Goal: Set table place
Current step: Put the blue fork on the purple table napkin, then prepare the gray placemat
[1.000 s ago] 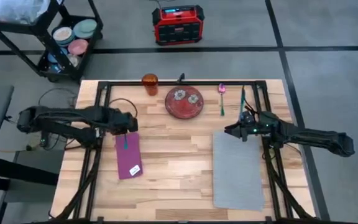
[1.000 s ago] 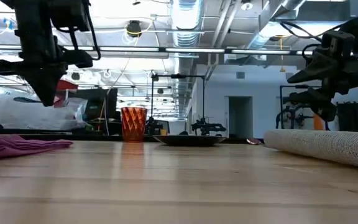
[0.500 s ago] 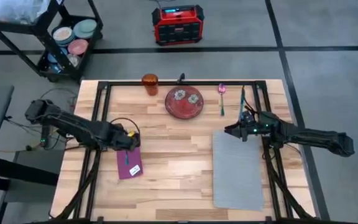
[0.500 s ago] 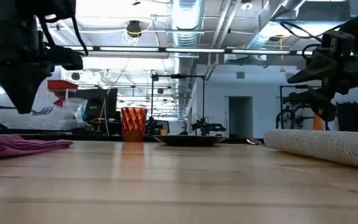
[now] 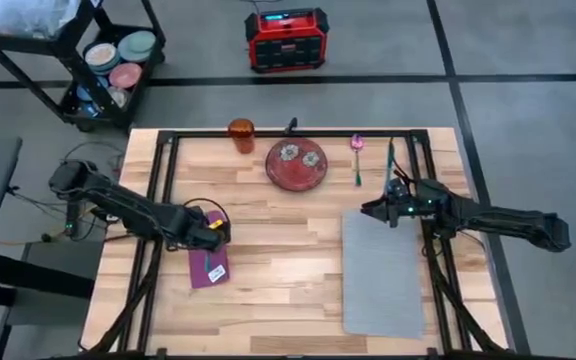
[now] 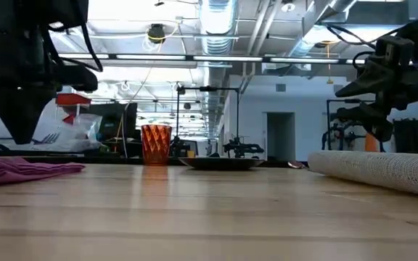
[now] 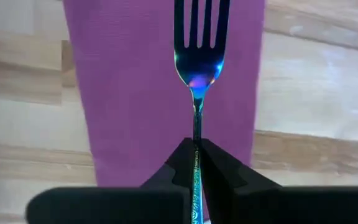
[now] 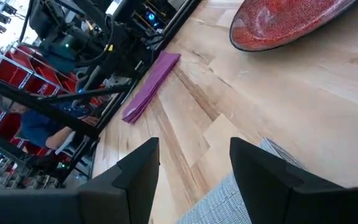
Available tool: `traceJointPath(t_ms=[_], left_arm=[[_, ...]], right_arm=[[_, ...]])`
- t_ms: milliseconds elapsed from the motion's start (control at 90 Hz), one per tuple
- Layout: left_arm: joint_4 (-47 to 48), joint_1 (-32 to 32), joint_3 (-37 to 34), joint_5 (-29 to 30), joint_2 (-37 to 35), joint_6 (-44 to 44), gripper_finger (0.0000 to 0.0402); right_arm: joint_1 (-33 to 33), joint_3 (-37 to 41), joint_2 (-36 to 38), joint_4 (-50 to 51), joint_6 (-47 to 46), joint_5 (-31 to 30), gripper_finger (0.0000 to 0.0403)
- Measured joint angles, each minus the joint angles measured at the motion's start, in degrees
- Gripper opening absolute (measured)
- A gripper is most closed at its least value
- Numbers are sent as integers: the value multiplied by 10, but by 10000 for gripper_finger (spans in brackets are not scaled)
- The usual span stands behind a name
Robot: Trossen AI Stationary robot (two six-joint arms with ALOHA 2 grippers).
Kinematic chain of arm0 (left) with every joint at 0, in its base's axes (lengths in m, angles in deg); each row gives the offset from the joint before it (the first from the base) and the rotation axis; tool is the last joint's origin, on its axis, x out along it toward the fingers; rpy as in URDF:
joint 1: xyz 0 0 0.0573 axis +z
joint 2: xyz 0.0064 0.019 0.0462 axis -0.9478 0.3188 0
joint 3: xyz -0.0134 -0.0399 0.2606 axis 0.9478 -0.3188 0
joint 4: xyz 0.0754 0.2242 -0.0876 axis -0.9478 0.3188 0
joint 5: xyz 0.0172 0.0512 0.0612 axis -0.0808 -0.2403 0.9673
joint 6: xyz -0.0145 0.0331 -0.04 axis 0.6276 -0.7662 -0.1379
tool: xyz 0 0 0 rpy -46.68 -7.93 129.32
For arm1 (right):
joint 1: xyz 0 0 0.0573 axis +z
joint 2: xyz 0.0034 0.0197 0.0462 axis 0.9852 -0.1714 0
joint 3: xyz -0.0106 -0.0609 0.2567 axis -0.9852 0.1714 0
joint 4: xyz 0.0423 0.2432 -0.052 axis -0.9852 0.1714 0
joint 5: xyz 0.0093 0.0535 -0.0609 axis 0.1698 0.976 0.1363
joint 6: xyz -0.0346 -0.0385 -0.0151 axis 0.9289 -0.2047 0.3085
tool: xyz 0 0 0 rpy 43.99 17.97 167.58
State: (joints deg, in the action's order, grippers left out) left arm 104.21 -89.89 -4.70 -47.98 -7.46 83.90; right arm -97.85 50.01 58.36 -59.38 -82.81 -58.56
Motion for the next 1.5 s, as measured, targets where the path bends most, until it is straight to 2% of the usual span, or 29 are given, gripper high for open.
traceJointPath(t_ms=[267,433,1044,1144,1289,1500], left_arm=[[-20,0,-6,-3,8,4,0],[-29,-5,-25,-16,9,47,1],[-26,-3,-24,-12,9,16,63],[-53,14,-1,13,8,-28,66],[-142,59,48,55,8,-157,60],[-274,132,94,94,8,-361,16]], right_arm=[[0,0,0,1,0,2,185],[0,0,0,2,0,7,185],[0,0,0,2,1,18,185],[0,0,0,3,3,17,185],[0,0,0,3,3,5,185],[0,-1,-8,14,-43,-24,185]])
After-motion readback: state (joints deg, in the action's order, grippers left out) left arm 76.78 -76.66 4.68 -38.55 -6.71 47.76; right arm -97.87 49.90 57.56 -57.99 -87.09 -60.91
